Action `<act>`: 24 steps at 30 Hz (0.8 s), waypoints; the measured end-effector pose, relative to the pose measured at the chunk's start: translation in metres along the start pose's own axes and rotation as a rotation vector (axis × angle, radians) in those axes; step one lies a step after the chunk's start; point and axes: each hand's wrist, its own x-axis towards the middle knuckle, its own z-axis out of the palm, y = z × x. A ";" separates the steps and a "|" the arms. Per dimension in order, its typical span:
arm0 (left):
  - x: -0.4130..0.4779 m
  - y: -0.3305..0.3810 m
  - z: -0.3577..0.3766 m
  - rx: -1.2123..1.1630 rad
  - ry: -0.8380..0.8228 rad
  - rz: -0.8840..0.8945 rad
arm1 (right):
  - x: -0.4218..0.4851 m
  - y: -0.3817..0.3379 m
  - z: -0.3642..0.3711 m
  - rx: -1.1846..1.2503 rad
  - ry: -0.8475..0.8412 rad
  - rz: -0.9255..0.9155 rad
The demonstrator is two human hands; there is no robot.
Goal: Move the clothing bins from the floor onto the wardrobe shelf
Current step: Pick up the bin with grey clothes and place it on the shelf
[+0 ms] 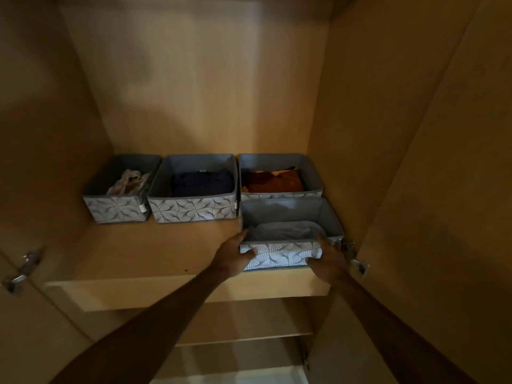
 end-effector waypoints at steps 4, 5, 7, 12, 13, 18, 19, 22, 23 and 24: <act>0.005 0.000 0.006 -0.029 0.021 -0.042 | 0.010 0.009 0.002 -0.094 -0.006 0.007; 0.007 -0.002 0.006 -0.048 0.023 -0.054 | 0.012 0.011 0.002 -0.100 -0.009 0.003; 0.009 -0.003 0.008 -0.075 0.017 -0.061 | 0.014 0.014 0.001 -0.078 -0.019 -0.016; 0.015 -0.001 0.006 -0.102 0.034 -0.075 | 0.013 0.016 -0.002 -0.068 -0.037 -0.064; 0.016 0.001 0.006 -0.114 0.032 -0.076 | 0.014 0.017 -0.002 -0.075 -0.037 -0.069; 0.015 0.000 0.010 -0.133 0.053 -0.072 | 0.010 0.018 -0.004 -0.064 -0.022 -0.093; 0.012 0.000 0.011 -0.170 0.054 -0.088 | 0.008 0.018 -0.004 -0.054 -0.019 -0.100; -0.006 0.006 0.019 -0.179 0.160 -0.057 | 0.002 0.022 0.000 0.058 -0.009 -0.158; -0.014 0.008 0.023 -0.156 0.221 -0.020 | 0.000 0.022 0.001 0.101 -0.011 -0.187; -0.023 0.009 0.028 -0.162 0.269 0.024 | -0.004 0.023 0.004 0.135 -0.013 -0.223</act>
